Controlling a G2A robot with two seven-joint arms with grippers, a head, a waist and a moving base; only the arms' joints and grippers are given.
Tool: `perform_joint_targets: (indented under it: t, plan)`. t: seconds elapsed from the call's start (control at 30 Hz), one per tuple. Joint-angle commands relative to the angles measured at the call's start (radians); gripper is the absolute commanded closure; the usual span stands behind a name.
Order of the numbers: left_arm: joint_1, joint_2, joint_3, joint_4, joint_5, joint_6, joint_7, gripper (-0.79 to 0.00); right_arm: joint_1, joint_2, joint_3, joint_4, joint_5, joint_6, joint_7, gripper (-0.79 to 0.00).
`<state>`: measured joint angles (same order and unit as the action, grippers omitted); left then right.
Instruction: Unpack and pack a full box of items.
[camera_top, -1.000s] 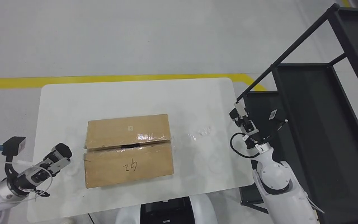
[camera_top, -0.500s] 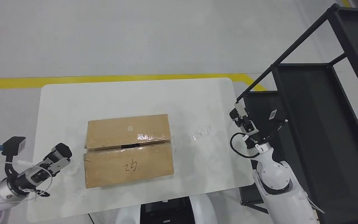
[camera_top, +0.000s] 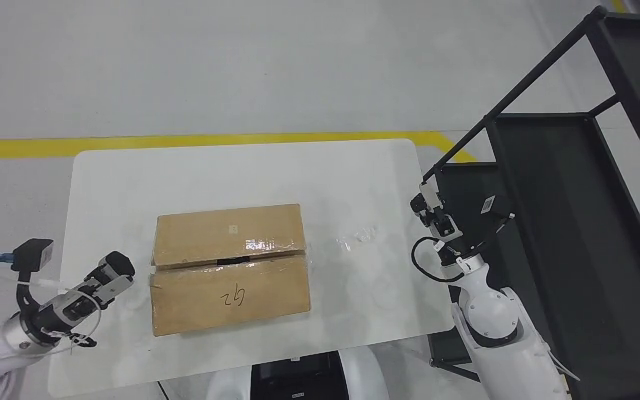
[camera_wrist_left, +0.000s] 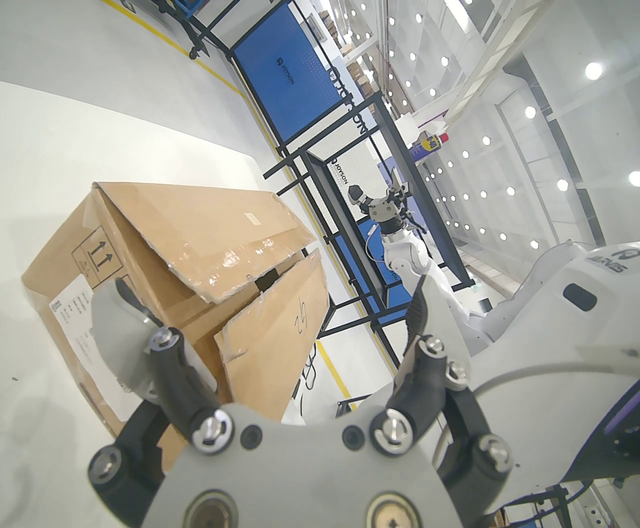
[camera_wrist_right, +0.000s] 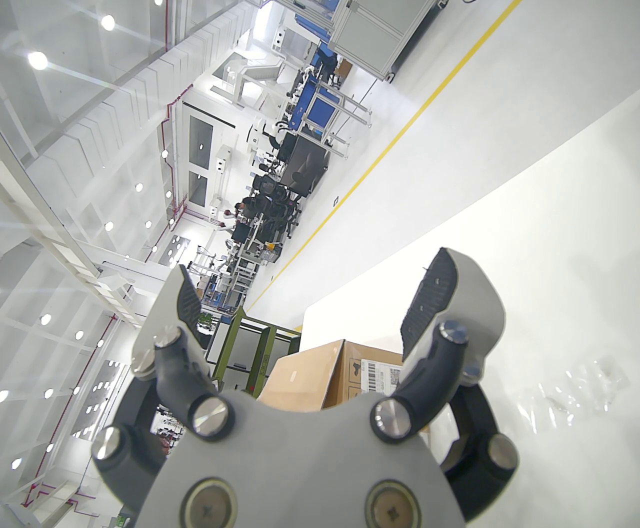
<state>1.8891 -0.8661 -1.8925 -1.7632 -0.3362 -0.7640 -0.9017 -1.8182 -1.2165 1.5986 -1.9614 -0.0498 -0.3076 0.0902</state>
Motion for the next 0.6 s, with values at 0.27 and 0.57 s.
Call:
perform_joint_targets:
  t: [0.27,0.57]
  plan:
    - [-0.062,-0.004,0.058,-0.015,0.176,0.004,0.043,-0.785,0.0,0.0,0.0,0.0,0.0,0.0,0.0,-0.785]
    - [-0.095,0.007,0.106,0.035,0.096,-0.028,-0.087,-0.785,0.0,0.0,0.0,0.0,0.0,0.0,0.0,-0.785]
